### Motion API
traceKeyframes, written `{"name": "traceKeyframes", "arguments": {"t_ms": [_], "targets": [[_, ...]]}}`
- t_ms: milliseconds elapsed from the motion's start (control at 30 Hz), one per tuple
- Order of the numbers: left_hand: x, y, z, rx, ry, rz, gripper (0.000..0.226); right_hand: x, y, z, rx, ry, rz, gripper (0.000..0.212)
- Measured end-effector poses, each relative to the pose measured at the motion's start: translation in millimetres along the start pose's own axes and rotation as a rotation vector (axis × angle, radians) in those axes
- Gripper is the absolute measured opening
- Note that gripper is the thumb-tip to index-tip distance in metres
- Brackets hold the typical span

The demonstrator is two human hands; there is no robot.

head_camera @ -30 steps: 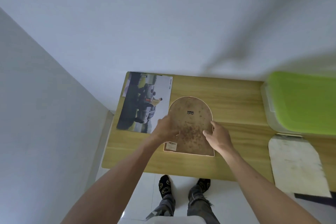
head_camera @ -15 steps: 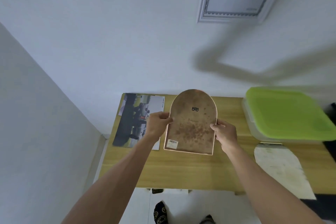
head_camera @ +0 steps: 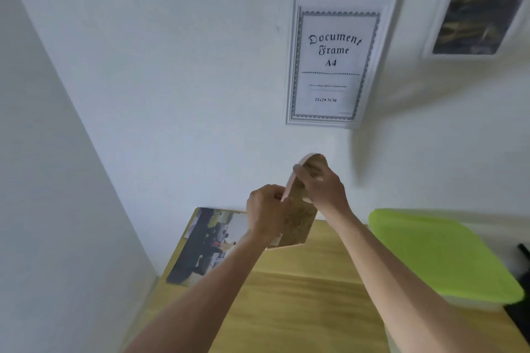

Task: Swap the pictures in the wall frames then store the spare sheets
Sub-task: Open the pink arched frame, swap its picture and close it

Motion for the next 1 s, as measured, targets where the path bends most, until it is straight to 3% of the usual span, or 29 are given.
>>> {"name": "traceKeyframes", "arguments": {"t_ms": [100, 200, 233, 300, 400, 500, 567, 667, 833, 1000], "targets": [[-32, 19, -5, -0.067, -0.052, -0.041, 0.043, 24, 3, 16, -0.025, -0.035, 0.027, 0.046], [-54, 31, -8, -0.089, -0.070, -0.149, 0.011, 34, 10, 35, -0.060, -0.121, 0.015, 0.043], [-60, 34, -8, -0.059, -0.059, -0.168, 0.012, 36, 10, 42, -0.069, -0.133, 0.027, 0.042], [-72, 38, 2, -0.052, -0.071, -0.208, 0.020, 45, 11, 56, -0.092, -0.125, 0.069, 0.040], [-83, 26, 34, -0.175, -0.108, -0.280, 0.031, 61, 9, 76, -0.096, -0.179, 0.104, 0.038], [-84, -7, 75, -0.266, -0.180, -0.225, 0.046, 80, 3, 91, -0.081, -0.249, 0.124, 0.035], [-88, -31, 100, -0.243, -0.140, -0.187, 0.049, 98, -2, 96, -0.087, -0.290, 0.157, 0.032], [-101, -57, 129, -0.148, 0.019, -0.228, 0.036, 124, -15, 95, -0.089, -0.323, 0.198, 0.031], [-109, -100, 179, -0.134, 0.200, -0.231, 0.034, 178, -43, 72, -0.095, -0.220, 0.344, 0.029], [-110, -160, 234, -0.155, 0.170, -0.228, 0.036, 244, -64, 27, -0.122, 0.056, 0.557, 0.034]]}}
Point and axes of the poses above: each hand's wrist, its own y-axis away from the middle knuckle, its own z-axis out of the back of the hand, x = y × z, the point moved 6 cm from there along -y, towards the middle knuckle, and after that the axes turned 1 degree about y, right-handed, at the moved point
